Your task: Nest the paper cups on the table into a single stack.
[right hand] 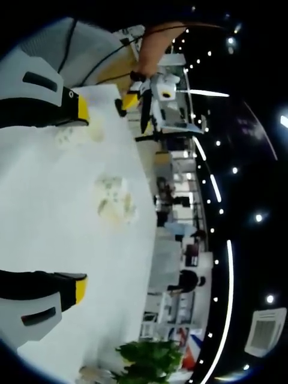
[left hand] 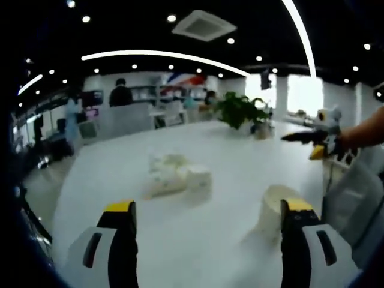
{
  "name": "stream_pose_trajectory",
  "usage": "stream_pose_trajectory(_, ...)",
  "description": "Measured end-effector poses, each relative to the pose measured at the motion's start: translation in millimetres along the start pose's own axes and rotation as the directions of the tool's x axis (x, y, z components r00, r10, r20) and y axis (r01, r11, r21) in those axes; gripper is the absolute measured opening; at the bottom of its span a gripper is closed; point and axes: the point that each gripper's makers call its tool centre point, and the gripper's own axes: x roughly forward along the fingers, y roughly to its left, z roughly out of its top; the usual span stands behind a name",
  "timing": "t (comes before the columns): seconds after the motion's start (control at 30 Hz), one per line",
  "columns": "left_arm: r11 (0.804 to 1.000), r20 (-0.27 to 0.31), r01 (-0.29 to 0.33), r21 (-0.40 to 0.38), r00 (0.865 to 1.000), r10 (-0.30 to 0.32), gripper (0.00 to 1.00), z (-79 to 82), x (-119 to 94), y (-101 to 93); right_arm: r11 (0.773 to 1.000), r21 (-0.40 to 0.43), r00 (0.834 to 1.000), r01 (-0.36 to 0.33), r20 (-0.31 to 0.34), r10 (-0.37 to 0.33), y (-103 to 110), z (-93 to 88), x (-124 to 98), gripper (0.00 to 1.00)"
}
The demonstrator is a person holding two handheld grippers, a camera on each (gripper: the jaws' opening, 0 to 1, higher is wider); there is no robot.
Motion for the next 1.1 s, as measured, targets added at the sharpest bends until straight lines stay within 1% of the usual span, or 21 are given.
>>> stream_pose_trajectory(0.17, 1.0, -0.017, -0.019, -0.009, 1.0, 0.018, 0.98, -9.0, -9.9, 13.7, 1.0, -0.001, 1.0, 0.0, -0.005, 0.0, -3.2, -2.0, 2.9, 1.0)
stream_pose_trajectory(0.3, 0.999, -0.018, -0.034, -0.016, 0.999, 0.033, 0.98, -14.3, -16.4, 16.3, 1.0, 0.005, 1.0, 0.008, 0.001, -0.008, -6.1, -1.0, 5.0, 1.0)
stream_pose_trajectory(0.37, 0.999, -0.02, -0.042, -0.031, 0.999, 0.041, 0.98, -16.2, -18.4, 17.9, 1.0, 0.005, 1.0, 0.007, 0.002, -0.007, -6.2, -0.9, 5.7, 1.0)
stream_pose_trajectory(0.5, 0.998, -0.019, -0.052, -0.023, 0.998, 0.051, 0.98, -16.3, -20.9, 17.4, 1.0, 0.006, 1.0, 0.003, 0.0, -0.003, -7.4, -2.6, 7.1, 1.0)
stream_pose_trajectory(0.57, 0.997, -0.026, -0.073, -0.015, 0.997, 0.073, 0.98, -16.5, -22.6, 20.3, 1.0, 0.019, 1.0, 0.002, -0.002, -0.001, -7.6, -3.9, 7.6, 1.0)
stream_pose_trajectory(0.63, 0.997, -0.035, -0.073, -0.032, 0.997, 0.072, 0.98, -17.4, -23.4, 19.2, 1.0, 0.017, 1.0, 0.003, -0.001, -0.002, -6.9, -3.8, 7.7, 1.0)
stream_pose_trajectory(0.77, 0.997, -0.031, -0.074, -0.023, 0.997, 0.073, 0.98, -17.2, -24.1, 19.2, 1.0, 0.02, 1.0, -0.001, -0.001, 0.001, -3.9, -4.2, 8.2, 1.0)
stream_pose_trajectory(0.9, 0.998, -0.023, -0.067, -0.021, 0.998, 0.066, 0.96, -13.0, -25.1, 16.4, 1.0, 0.021, 1.0, -0.004, 0.0, 0.004, -2.6, -5.3, 7.6, 1.0)
stream_pose_trajectory(1.0, 0.998, -0.044, -0.065, -0.027, 0.997, 0.063, 0.96, -15.4, -23.6, 19.1, 1.0, 0.022, 1.0, -0.005, 0.001, 0.005, -2.0, -5.4, 6.6, 1.0)
stream_pose_trajectory(1.1, 0.998, -0.037, -0.06, -0.019, 0.998, 0.059, 0.97, -11.6, -23.9, 16.8, 1.0, 0.021, 1.0, -0.004, 0.001, 0.004, -1.9, -5.1, 5.8, 1.0)
